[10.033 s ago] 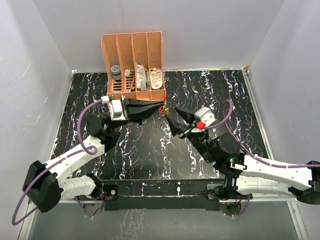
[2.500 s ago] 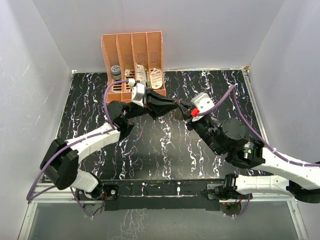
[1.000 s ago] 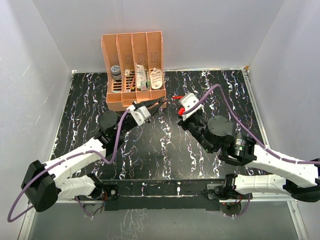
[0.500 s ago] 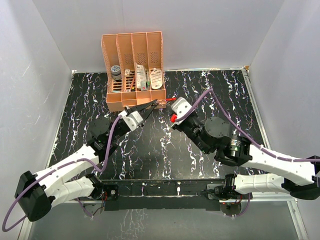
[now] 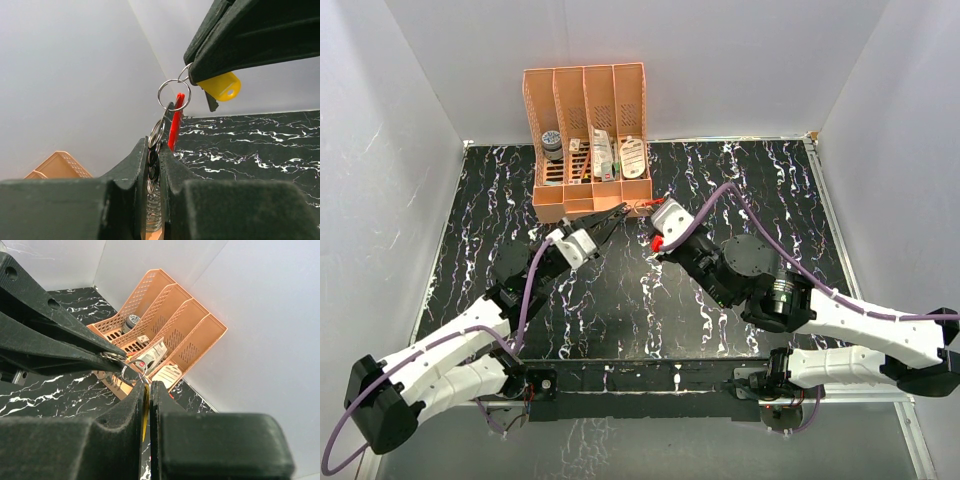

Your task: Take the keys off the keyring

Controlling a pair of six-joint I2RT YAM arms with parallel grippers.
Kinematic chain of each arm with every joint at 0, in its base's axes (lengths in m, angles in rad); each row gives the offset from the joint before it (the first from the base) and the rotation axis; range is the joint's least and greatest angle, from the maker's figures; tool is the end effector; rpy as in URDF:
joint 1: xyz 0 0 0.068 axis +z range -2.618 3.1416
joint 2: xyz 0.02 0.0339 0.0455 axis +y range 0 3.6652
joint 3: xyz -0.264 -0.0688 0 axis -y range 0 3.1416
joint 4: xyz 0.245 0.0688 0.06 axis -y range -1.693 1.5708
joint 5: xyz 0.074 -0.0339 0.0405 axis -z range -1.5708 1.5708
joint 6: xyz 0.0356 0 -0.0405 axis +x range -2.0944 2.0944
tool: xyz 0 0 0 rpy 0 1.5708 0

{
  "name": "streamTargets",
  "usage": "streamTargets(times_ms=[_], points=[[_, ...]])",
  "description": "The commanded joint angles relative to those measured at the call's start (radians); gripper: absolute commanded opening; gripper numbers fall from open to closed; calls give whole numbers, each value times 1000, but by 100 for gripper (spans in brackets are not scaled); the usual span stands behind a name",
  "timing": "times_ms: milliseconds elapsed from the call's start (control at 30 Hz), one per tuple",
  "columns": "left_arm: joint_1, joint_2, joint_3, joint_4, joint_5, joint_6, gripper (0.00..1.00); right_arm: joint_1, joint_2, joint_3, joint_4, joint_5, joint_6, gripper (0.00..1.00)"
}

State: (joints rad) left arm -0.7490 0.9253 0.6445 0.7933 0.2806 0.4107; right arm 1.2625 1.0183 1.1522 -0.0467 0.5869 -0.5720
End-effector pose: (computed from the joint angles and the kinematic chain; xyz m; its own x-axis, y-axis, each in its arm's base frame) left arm 0.1453 -0.1485 0.3672 0.6610 -0.0908 -0.7448 0.6185 0.6278 0.4725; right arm 0.0854 0.2032 0.4394 0.3611 -0.3515 -0.8637 -0.5121 0.6994 -0.4987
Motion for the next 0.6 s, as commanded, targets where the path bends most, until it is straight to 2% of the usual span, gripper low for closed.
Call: streamTargets(times_ms=[0, 567], points=[[54, -35, -25, -80, -74, 28, 0, -8, -50, 66, 221, 116, -94, 0], [54, -75, -4, -179, 83, 23, 0, -8, -14, 44, 339, 141, -215, 0]])
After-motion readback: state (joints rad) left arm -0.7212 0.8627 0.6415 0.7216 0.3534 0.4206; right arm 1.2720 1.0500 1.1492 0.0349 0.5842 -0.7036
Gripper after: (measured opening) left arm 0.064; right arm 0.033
